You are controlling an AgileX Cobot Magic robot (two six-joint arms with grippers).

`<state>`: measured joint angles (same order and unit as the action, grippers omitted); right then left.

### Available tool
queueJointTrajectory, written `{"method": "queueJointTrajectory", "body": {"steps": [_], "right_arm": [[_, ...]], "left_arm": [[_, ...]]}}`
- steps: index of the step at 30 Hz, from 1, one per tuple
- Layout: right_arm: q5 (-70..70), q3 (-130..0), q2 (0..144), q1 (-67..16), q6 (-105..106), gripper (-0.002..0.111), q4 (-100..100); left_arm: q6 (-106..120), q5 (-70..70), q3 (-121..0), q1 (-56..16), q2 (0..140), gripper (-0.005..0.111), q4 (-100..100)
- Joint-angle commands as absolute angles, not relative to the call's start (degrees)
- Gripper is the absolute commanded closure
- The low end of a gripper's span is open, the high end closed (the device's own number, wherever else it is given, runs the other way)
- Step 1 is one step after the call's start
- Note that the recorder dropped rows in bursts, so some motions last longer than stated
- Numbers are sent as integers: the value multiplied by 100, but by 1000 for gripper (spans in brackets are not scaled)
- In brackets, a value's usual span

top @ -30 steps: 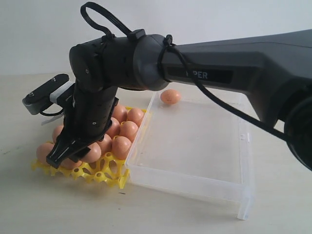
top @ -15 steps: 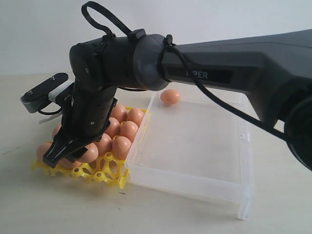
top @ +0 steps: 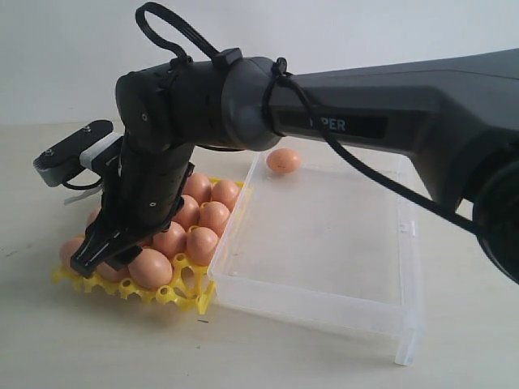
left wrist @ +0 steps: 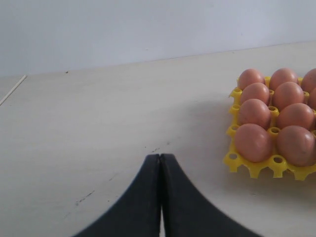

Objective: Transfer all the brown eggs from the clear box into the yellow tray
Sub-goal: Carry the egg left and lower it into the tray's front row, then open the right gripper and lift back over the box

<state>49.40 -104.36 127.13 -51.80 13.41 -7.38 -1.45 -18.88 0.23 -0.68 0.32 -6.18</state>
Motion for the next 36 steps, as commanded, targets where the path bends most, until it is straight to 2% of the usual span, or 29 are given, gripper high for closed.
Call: {"method": "queueJointTrajectory", "body": {"steps": [1, 13, 17, 20, 23, 26, 28, 31, 34, 36], "right_arm": [[4806, -10498, 12732, -5153, 1334, 51, -730], [4793, -10498, 12439, -5153, 975, 53, -625], [4686, -10360, 11599, -5096, 519, 64, 50], [4208, -9328, 10693, -4815, 479, 89, 95], [3563, -8489, 10181, -4444, 410, 95, -145], [2922, -7740, 9794, -3942, 208, 96, -508], [2453, -7288, 9743, -3335, 208, 91, -1036], [1920, -7245, 10144, -2579, -99, 67, -1570], [1675, -7245, 10536, -2275, -283, 57, -1956], [1707, -7334, 10810, -2125, -313, 55, -2205]], "left_arm": [[-170, -1809, 0, -61, 0, 107, -580], [-170, -1809, 0, -61, 0, 107, -580], [-170, -1809, 0, -61, 0, 107, -580], [-170, -1809, 0, -61, 0, 107, -580], [-170, -1809, 0, -61, 0, 107, -580], [-170, -1809, 0, -61, 0, 107, -580], [-170, -1809, 0, -61, 0, 107, -580], [-170, -1809, 0, -61, 0, 107, -580], [-170, -1809, 0, -61, 0, 107, -580], [-170, -1809, 0, -61, 0, 107, -580]]}}
